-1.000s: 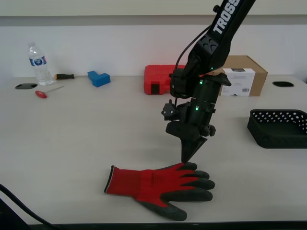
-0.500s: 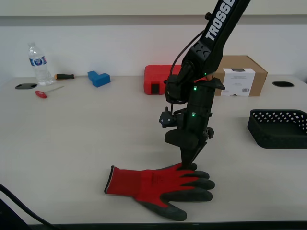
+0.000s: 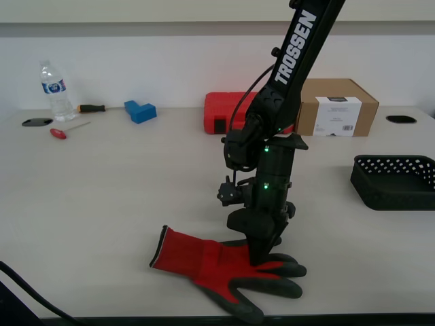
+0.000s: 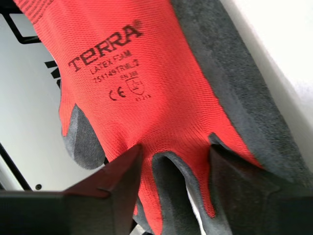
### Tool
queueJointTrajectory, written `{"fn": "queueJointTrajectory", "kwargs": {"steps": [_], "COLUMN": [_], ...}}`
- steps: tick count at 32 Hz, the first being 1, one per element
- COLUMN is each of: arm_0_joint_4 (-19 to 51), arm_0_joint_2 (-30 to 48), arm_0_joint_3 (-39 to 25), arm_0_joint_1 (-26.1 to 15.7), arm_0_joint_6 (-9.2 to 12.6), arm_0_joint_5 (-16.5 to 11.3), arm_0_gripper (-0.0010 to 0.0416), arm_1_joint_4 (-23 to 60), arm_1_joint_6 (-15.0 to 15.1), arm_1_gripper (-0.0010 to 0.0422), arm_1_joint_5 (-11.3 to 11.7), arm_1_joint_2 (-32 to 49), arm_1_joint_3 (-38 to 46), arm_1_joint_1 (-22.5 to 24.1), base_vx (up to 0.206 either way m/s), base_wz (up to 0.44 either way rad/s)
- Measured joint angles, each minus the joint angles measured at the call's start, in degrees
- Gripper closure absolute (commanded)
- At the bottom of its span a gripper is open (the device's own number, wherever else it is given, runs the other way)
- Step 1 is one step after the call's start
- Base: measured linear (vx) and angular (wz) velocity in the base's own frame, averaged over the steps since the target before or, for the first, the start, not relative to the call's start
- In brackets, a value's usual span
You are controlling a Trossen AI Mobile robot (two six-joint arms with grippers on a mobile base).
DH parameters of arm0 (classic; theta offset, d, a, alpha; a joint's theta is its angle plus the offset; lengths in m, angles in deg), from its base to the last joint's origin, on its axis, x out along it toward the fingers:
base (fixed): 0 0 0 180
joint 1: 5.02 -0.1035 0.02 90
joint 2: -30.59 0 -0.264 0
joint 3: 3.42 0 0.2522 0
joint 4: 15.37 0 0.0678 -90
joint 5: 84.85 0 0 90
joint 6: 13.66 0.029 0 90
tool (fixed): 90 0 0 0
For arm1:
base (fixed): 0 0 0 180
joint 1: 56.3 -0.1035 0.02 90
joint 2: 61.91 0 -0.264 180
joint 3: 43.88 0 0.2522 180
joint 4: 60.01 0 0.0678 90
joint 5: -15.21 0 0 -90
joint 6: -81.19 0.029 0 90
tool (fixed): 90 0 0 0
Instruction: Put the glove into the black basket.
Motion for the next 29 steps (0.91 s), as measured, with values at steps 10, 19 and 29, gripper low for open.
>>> {"fn": "queueJointTrajectory", "kwargs": {"steps": [10,19,29], "arm_0_joint_4": [-0.79,-1.62,-3.87], "arm_0_joint_2": [-0.07,-0.11,-7.08], "arm_0_joint_3": [-1.70,-1.70,-4.04], "arm_0_joint_1": [-2.80,-4.09,-3.74], "arm_0_joint_6": [-0.96,-1.99,-1.97], "arm_0_joint_5": [14.32,17.77,22.51], "arm_0_gripper": [0.0256,0.0408,0.0407], "arm_1_joint_4": [0.04,0.04,0.02], "arm_1_joint_6": [0.00,-0.02,-0.02], "arm_1_gripper": [0.0412,0.0412,0.0412], "arm_1_joint_5": [0.00,0.00,0.00], "arm_1_joint_2": [0.00,0.00,0.00], "arm_1_joint_3": [0.00,0.00,0.00], "arm_1_joint_1": [0.00,0.00,0.00], "base_vx": [0.000,0.000,0.000], "base_wz": [0.000,0.000,0.000]}}
